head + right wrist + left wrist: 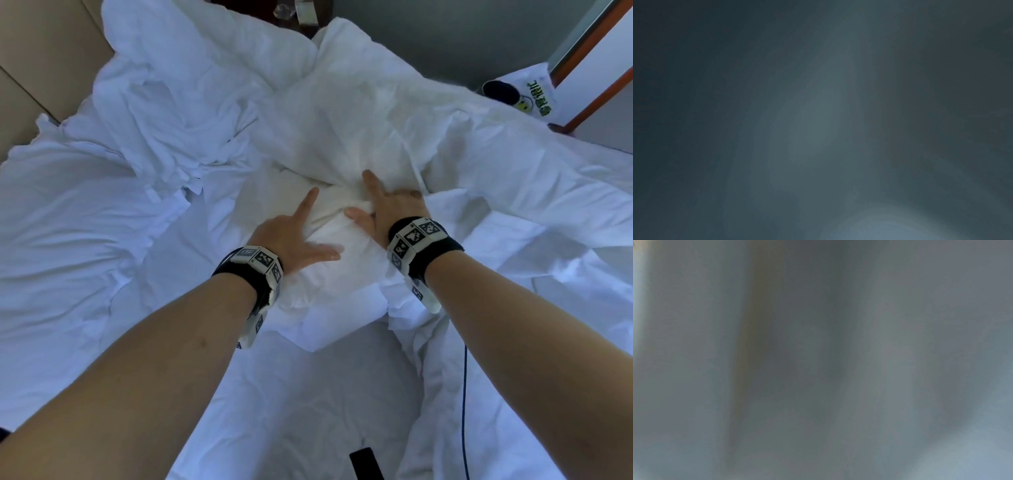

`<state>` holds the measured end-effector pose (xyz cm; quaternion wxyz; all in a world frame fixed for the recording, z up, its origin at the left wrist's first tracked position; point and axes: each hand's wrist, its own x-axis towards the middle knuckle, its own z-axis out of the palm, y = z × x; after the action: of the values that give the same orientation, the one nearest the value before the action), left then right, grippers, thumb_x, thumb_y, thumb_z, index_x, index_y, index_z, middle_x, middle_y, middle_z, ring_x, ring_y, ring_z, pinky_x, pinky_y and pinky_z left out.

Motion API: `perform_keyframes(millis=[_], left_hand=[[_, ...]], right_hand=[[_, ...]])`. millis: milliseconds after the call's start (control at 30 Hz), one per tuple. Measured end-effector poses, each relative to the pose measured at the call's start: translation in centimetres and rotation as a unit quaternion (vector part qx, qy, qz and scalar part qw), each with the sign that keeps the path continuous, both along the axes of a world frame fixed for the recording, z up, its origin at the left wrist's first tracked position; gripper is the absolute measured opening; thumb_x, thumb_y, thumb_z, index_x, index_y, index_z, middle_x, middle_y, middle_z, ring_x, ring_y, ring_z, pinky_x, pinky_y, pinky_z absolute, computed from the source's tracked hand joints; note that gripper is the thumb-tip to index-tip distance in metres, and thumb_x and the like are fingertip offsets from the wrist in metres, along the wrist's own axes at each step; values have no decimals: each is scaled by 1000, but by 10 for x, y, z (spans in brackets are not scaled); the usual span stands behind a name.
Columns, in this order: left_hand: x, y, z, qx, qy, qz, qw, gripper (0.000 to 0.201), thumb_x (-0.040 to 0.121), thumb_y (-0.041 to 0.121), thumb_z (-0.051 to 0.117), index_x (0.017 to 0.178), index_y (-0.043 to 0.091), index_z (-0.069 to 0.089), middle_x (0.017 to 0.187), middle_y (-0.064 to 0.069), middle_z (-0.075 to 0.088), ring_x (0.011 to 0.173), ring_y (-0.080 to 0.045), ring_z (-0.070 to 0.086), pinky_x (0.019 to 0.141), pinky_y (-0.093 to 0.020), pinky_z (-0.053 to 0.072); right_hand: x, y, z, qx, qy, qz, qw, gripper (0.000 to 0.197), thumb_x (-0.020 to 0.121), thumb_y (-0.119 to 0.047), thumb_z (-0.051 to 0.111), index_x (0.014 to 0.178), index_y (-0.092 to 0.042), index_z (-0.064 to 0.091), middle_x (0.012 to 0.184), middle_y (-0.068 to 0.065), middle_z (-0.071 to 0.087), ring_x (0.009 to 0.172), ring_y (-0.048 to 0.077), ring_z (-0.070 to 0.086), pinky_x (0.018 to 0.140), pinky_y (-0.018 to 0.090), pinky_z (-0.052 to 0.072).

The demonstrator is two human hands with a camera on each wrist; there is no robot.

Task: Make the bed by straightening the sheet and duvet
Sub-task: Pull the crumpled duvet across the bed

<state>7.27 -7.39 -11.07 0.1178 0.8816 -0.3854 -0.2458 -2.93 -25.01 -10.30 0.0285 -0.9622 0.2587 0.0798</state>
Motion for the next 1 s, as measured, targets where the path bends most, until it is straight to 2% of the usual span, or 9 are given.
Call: perform_keyframes(millis=[67,133,233,333,433,533,733,867,1000], left_hand=[[-5,7,7,4,-19,10,1000,107,70,76,54,147,40,-11,84,-3,61,83,-26,60,78,-34,46],[-9,15,13,-8,-44,19,999,93,79,73,44,148,37,-7,82,-5,61,84,-29,61,80,-36,47],[-14,26,27,-30,-79,21,996,76,89,65,28,151,31,0,69,-2,53,80,-30,61,74,-36,45],[-23,36,48,-40,-93,25,995,70,92,61,23,151,27,7,65,1,51,79,-29,60,72,-35,43],[-43,61,71,-62,-114,25,991,67,93,60,21,151,27,13,75,-6,60,85,-31,61,78,-37,46],[-50,69,76,-49,-103,23,993,68,92,62,19,150,28,15,89,-12,67,93,-32,62,84,-40,48],[-82,114,118,-58,-128,-1,990,65,94,60,20,150,28,16,119,-15,62,113,-32,54,93,-39,41],[-107,149,142,-72,-140,-24,987,62,95,58,22,149,27,20,127,-16,57,118,-33,52,95,-40,39],[-121,202,161,-106,-160,-47,980,61,95,58,24,148,26,25,126,-16,58,114,-33,54,92,-39,42]], right_hand=[[-1,5,2,51,20,-19,998,77,86,-72,25,148,-28,13,122,15,59,108,37,56,89,39,44],[-4,10,8,65,27,-16,997,77,85,-73,24,147,-28,16,124,14,59,109,36,56,89,38,45],[-12,17,24,51,14,-2,999,73,87,-70,25,145,-26,23,117,15,62,107,35,57,89,36,43],[-24,30,43,43,6,-4,999,68,88,-69,24,141,-26,29,113,14,63,107,34,55,87,37,41],[-49,54,68,35,-3,-13,999,67,88,-70,20,138,-27,34,116,12,62,112,31,53,87,37,41],[-57,66,77,39,19,-28,999,70,88,-71,17,138,-27,38,122,10,60,116,29,52,91,38,42],[-106,122,107,24,-13,-59,998,71,87,-73,16,126,-26,52,120,7,62,111,26,56,88,36,44],[-135,162,126,19,-28,-92,995,73,84,-75,15,122,-28,56,121,8,60,110,28,56,90,37,45],[-160,220,146,11,-61,-115,991,73,85,-75,16,125,-28,55,126,9,58,115,29,53,95,38,44]])
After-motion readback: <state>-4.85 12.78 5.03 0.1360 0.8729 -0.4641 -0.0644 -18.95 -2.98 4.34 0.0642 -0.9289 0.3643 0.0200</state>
